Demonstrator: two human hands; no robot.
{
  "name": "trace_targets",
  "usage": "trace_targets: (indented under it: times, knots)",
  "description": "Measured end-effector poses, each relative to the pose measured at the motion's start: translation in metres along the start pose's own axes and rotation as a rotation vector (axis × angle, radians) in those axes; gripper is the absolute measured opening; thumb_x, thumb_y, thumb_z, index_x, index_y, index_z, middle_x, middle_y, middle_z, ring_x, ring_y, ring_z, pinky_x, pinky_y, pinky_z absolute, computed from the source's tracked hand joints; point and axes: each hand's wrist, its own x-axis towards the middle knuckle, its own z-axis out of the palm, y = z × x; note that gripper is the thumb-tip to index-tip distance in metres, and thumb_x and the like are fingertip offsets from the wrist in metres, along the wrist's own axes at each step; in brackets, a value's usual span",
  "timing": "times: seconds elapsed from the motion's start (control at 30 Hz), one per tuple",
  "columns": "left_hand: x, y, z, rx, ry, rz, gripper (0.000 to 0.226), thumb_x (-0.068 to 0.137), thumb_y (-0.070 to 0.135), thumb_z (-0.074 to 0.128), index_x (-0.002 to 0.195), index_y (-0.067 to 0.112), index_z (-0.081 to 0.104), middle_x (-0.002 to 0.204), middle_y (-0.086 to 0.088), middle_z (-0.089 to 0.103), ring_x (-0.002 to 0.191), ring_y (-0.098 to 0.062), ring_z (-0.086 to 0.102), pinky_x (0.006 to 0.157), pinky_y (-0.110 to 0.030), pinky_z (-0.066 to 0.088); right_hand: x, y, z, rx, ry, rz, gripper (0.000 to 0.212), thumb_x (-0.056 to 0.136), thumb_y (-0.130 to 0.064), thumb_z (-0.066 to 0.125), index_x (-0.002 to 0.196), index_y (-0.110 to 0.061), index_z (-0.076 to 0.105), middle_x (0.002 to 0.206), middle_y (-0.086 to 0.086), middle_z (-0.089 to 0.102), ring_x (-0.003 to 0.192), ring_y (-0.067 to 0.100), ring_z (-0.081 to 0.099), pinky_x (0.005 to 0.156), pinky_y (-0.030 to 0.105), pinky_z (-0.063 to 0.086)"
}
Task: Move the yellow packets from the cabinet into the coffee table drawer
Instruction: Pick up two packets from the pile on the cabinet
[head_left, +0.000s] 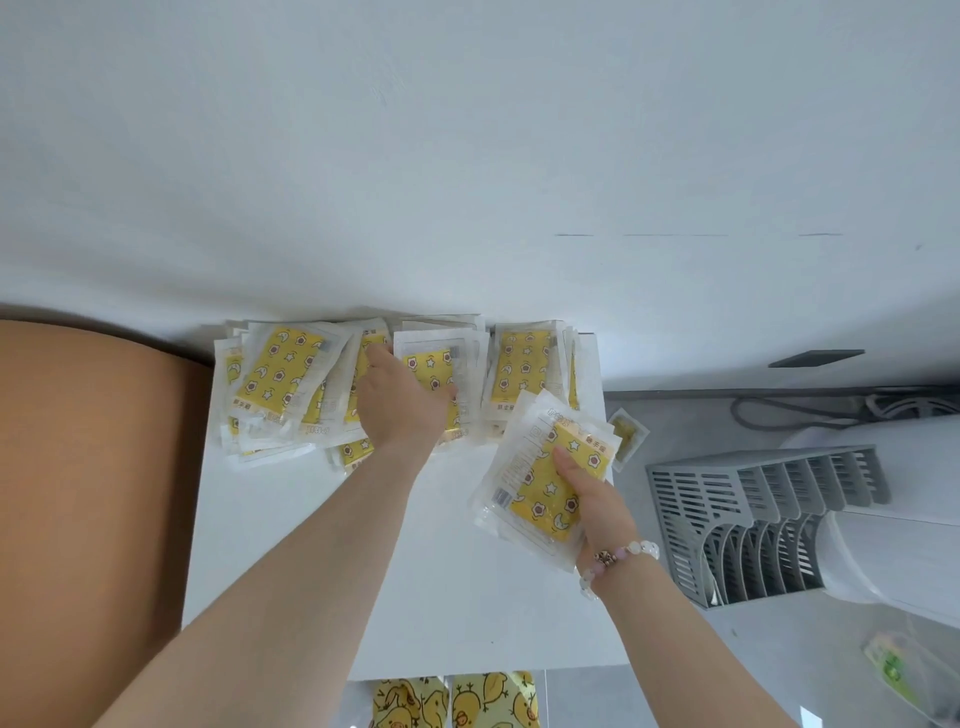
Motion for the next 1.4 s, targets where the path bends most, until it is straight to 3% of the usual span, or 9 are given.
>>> trace_targets:
  times: [0.2, 0.3, 0.4, 0.63, 0.77, 0.83, 1.0, 1.23, 1.4]
  knots:
    - [-0.001, -0.004, -0.038, -0.658, -0.108, -0.103, 0.028, 0.079, 0.012, 0.074, 0.098, 0.018, 0.055, 0.083, 0.01, 0.058, 0.084, -0.018, 0.06, 0.074, -0.032, 0.051, 0.0, -0.006, 0.004, -0.024, 0.03, 0.0, 0.023, 0.082, -0.031, 0.07, 0.1, -0.018, 0.068, 0.098, 0.01, 0.073, 0.092, 0.031, 0.069, 0.086, 0.049, 0.054]
    - [-0.017, 0.001, -0.069, -0.885, -0.403, -0.023, 0.031, 0.072, 0.003, 0.077, 0.096, 0.014, 0.063, 0.084, 0.001, 0.07, 0.072, -0.014, 0.068, 0.065, -0.03, 0.055, -0.002, -0.01, 0.011, -0.053, 0.032, -0.01, 0.023, 0.082, -0.029, 0.069, 0.101, -0.016, 0.068, 0.1, 0.011, 0.072, 0.094, 0.033, 0.068, 0.087, 0.049, 0.053]
    - [-0.042, 0.003, -0.07, -0.709, -0.559, 0.026, 0.042, 0.069, 0.008, 0.082, 0.101, 0.02, 0.059, 0.086, 0.003, 0.071, 0.069, -0.009, 0.069, 0.061, -0.027, 0.056, -0.006, -0.013, 0.025, -0.061, -0.022, 0.0, 0.024, 0.084, -0.029, 0.063, 0.101, -0.013, 0.07, 0.098, 0.013, 0.073, 0.092, 0.033, 0.068, 0.084, 0.048, 0.055]
    - [-0.074, -0.006, -0.052, -0.447, -0.385, 0.205, 0.043, 0.067, 0.039, 0.082, 0.102, 0.027, 0.059, 0.085, 0.009, 0.065, 0.083, -0.013, 0.063, 0.071, -0.026, 0.054, -0.029, -0.021, 0.052, 0.101, -0.153, -0.03, 0.025, 0.088, -0.031, 0.049, 0.081, -0.012, 0.064, 0.083, 0.017, 0.061, 0.069, 0.027, 0.059, 0.064, 0.033, 0.049]
    - [-0.079, -0.009, -0.066, -0.084, -0.194, 0.299, 0.081, 0.056, 0.075, 0.062, 0.125, 0.032, 0.055, 0.101, 0.007, 0.043, 0.104, -0.015, 0.037, 0.091, -0.027, 0.033, -0.044, -0.023, 0.061, 0.175, -0.243, -0.027, 0.059, 0.084, -0.066, 0.045, 0.11, -0.018, 0.068, 0.107, 0.013, 0.07, 0.101, 0.031, 0.065, 0.094, 0.047, 0.048]
    - [-0.083, -0.004, -0.082, -0.012, -0.189, 0.28, 0.094, 0.062, 0.07, 0.067, 0.143, 0.036, 0.034, 0.12, 0.004, 0.034, 0.119, -0.017, 0.03, 0.097, -0.027, 0.026, -0.058, -0.025, 0.068, 0.08, -0.286, -0.025, 0.074, 0.067, -0.074, 0.059, 0.12, -0.023, 0.064, 0.115, 0.012, 0.068, 0.109, 0.032, 0.063, 0.098, 0.052, 0.045]
    - [-0.091, 0.013, -0.118, -0.331, -0.36, 0.269, 0.095, 0.073, 0.042, 0.076, 0.149, 0.028, 0.021, 0.132, 0.011, 0.038, 0.127, -0.005, 0.033, 0.099, -0.024, 0.033, -0.096, -0.044, 0.083, -0.073, -0.222, -0.067, 0.039, 0.075, -0.022, 0.075, 0.111, -0.007, 0.068, 0.107, 0.018, 0.07, 0.094, 0.036, 0.069, 0.077, 0.047, 0.056]
    - [-0.106, 0.075, -0.189, -0.332, -0.561, 0.543, 0.039, 0.081, 0.028, 0.072, 0.112, 0.034, 0.05, 0.1, 0.015, 0.062, 0.085, 0.004, 0.062, 0.069, -0.013, 0.05, -0.167, -0.097, 0.088, 0.014, -0.163, -0.149, 0.045, 0.068, -0.03, 0.074, 0.109, -0.012, 0.07, 0.107, 0.012, 0.071, 0.099, 0.033, 0.068, 0.091, 0.053, 0.051]
    - [-0.14, 0.132, -0.211, -0.187, -0.759, 0.628, 0.071, 0.088, 0.033, 0.064, 0.147, 0.033, 0.025, 0.124, 0.011, 0.052, 0.107, -0.016, 0.06, 0.078, -0.026, 0.051, -0.219, -0.125, 0.045, 0.162, -0.03, -0.264, 0.04, 0.076, -0.029, 0.07, 0.111, -0.009, 0.069, 0.106, 0.015, 0.071, 0.099, 0.035, 0.068, 0.092, 0.052, 0.05]
